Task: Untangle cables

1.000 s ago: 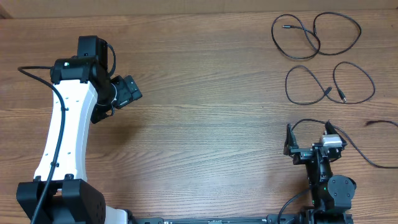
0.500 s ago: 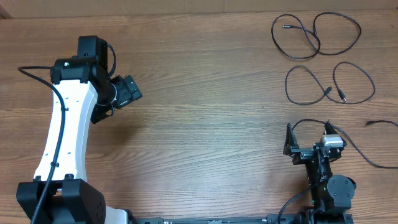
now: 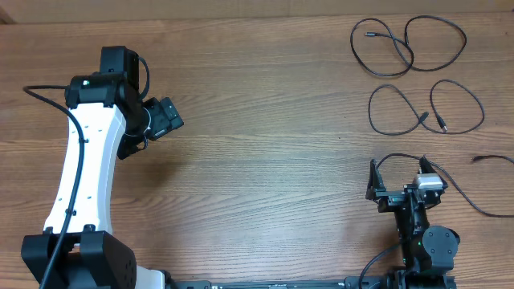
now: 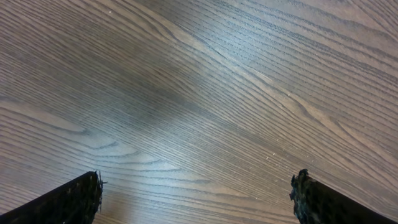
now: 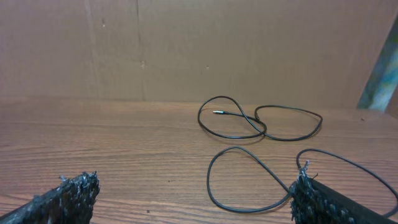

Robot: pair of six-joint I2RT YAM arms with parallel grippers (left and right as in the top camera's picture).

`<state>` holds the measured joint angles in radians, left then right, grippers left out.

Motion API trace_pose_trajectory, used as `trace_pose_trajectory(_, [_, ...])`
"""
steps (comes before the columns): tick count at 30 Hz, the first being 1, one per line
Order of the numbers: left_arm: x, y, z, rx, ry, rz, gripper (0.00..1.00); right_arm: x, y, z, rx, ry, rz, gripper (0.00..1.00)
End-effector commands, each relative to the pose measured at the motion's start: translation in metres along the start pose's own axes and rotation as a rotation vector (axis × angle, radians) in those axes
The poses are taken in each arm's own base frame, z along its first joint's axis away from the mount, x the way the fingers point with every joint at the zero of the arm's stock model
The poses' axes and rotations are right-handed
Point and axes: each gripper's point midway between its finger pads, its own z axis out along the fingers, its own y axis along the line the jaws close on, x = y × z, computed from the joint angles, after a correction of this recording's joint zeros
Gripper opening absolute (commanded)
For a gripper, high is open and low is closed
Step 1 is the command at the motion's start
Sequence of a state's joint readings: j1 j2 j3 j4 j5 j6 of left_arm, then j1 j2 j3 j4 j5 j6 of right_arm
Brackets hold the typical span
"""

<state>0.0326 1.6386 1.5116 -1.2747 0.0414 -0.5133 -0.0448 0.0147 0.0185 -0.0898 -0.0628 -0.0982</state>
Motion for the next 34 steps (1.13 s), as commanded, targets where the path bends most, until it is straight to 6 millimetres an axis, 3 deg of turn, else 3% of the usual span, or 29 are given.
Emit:
trace_pose_trajectory(1, [0.0028,-0.0030,0.0039,0.001,0.015,0.009,1.00,0.0002,-0.0003,0.0000,0.004,-0.010,-0.005,1.00])
trace_pose_trajectory(34, [0.0022,-0.0017,0.0039,-0.006,0.012,0.021,1.00,0.0000,-0.0003,0.0000,0.005,-0.011,-0.004,1.00])
